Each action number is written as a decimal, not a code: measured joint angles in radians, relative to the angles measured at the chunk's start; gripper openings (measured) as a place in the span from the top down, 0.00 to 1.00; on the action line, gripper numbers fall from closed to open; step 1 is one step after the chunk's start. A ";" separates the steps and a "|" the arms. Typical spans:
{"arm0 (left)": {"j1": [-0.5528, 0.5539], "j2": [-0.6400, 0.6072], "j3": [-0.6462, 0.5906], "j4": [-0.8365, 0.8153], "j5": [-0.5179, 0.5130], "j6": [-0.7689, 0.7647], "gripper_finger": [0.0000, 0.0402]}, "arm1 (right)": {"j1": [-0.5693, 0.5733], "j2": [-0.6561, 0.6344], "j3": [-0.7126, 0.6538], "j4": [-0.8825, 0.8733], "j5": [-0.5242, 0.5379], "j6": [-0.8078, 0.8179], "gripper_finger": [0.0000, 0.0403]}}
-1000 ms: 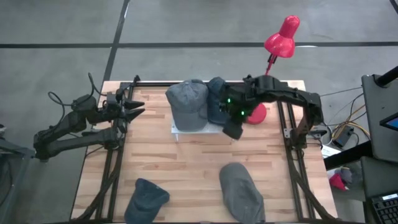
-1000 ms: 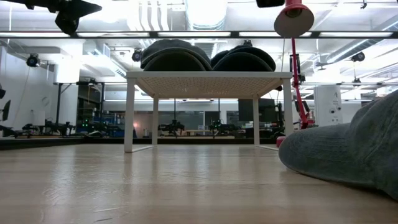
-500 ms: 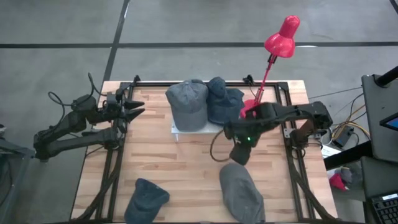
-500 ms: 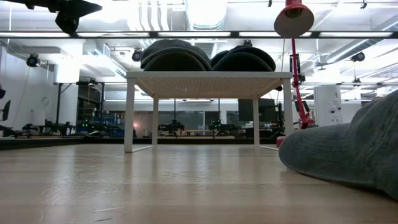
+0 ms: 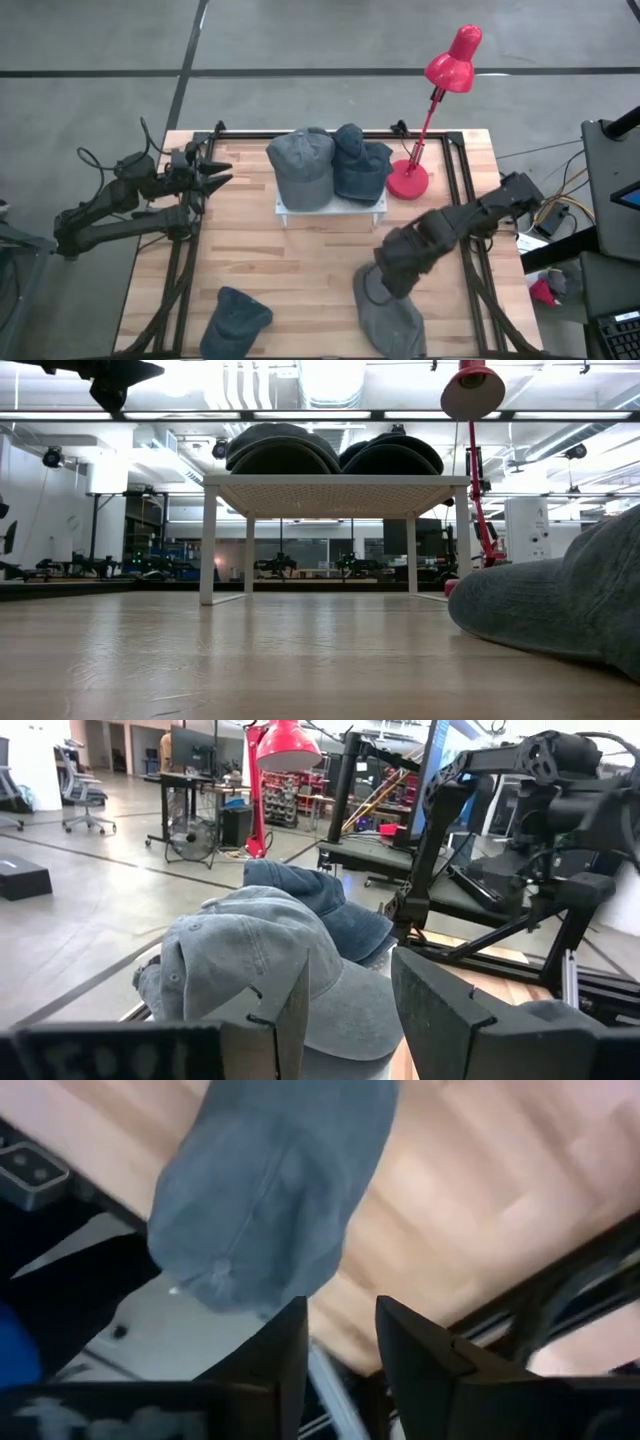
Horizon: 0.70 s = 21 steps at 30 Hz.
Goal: Pick & Place hat
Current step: Stack the gray cap on the gray caps on the shelf
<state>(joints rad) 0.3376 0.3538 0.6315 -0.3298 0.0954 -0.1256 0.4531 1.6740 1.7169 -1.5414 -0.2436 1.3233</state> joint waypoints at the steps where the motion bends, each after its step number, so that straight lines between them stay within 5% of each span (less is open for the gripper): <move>1: 0.000 0.000 0.000 0.000 0.000 0.005 0.64 | 0.015 -0.001 -0.014 0.021 -0.014 0.035 0.69; 13: 0.000 0.000 0.000 0.007 0.026 0.026 0.64 | 0.156 0.003 -0.190 0.350 -0.057 0.391 0.50; 21: 0.000 0.000 0.000 0.008 0.053 0.025 0.64 | 0.198 0.003 -0.321 0.438 -0.057 0.510 0.46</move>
<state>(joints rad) 0.3378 0.3539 0.6315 -0.3222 0.1482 -0.1001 0.6513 1.6772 1.3959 -1.1035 -0.3004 1.8333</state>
